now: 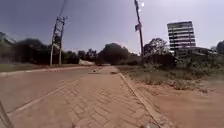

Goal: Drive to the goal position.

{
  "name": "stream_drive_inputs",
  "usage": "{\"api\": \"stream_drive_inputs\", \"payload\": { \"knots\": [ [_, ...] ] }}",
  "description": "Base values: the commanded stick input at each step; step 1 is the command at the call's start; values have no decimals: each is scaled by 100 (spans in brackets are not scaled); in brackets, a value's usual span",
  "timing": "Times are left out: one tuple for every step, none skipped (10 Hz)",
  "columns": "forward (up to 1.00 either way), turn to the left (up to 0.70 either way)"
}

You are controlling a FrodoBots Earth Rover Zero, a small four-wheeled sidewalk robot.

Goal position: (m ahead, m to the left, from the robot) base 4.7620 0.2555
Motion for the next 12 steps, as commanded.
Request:
{"api": "stream_drive_inputs", "payload": {
  "knots": [
    [30, 0],
    [30, 0],
    [30, 0],
    [30, 0],
    [30, 0],
    [30, 0],
    [30, 0],
    [30, 0],
    [30, 0],
    [30, 0],
    [30, 0],
    [30, 0]
  ]
}}
